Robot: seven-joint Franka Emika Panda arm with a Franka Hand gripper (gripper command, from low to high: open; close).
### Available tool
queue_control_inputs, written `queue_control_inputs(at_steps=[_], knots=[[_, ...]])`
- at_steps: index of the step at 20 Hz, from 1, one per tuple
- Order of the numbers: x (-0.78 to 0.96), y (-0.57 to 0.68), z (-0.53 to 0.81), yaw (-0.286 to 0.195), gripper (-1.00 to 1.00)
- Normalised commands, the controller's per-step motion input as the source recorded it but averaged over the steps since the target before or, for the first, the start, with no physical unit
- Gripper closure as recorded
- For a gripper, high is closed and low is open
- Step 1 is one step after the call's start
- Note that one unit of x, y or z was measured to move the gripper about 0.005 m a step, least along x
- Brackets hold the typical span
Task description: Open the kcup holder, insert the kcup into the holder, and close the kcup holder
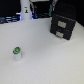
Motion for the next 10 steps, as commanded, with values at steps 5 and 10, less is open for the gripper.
queue_control_inputs(at_steps=[5,10], knots=[[-0.45,0.49,0.07,-0.172,-1.00],[-0.45,0.56,0.03,-0.181,-1.00]])
